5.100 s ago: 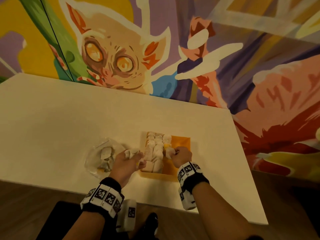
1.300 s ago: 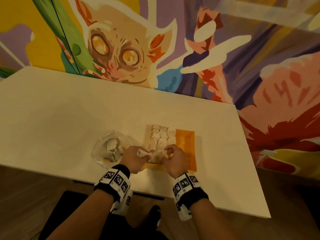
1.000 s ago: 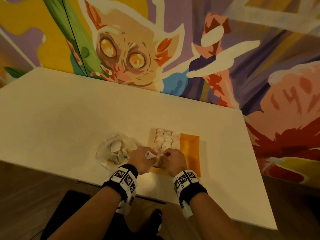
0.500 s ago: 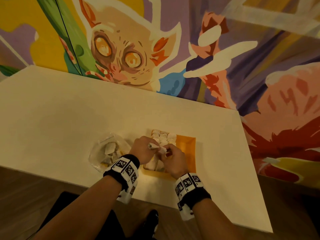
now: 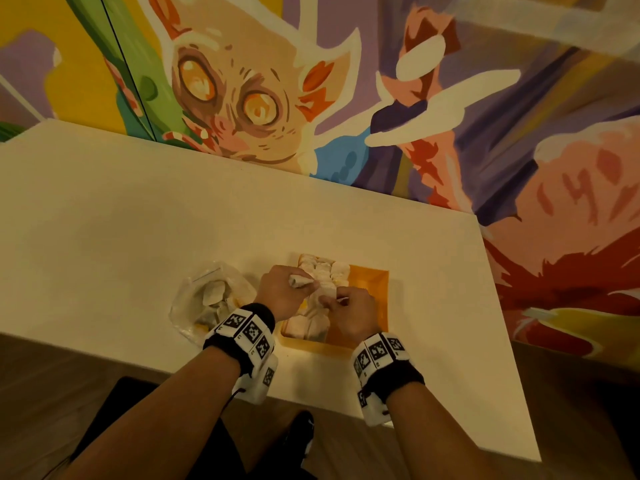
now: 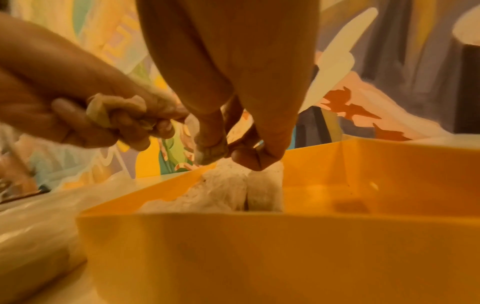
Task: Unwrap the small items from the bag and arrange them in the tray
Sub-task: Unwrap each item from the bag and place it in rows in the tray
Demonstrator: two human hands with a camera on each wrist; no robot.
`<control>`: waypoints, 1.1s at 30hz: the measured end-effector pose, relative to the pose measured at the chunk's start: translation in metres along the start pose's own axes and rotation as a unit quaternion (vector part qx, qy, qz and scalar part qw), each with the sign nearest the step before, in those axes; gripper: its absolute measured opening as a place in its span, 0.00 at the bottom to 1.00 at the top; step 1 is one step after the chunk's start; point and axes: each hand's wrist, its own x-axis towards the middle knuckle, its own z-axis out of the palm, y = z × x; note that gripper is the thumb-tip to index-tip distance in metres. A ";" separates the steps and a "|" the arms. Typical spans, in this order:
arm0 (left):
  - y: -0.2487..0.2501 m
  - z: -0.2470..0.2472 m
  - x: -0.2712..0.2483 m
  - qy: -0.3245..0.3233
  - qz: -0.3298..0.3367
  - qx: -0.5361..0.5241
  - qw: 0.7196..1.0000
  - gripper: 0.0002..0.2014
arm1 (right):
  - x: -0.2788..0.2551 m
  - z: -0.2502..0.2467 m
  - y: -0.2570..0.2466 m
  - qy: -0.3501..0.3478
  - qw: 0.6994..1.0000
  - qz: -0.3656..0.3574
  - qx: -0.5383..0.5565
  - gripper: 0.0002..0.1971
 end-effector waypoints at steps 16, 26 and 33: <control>-0.029 -0.001 -0.007 -0.068 -0.119 -0.164 0.977 0.05 | 0.039 -0.003 0.009 -0.059 0.959 0.160 -0.226 0.16; -0.033 0.000 -0.008 -0.069 -0.111 -0.158 0.979 0.06 | 0.048 0.012 0.012 -0.002 0.965 0.201 -0.170 0.11; -0.030 -0.001 -0.010 -0.070 -0.109 -0.159 0.979 0.03 | 0.051 0.009 0.018 -0.017 0.952 0.207 -0.225 0.12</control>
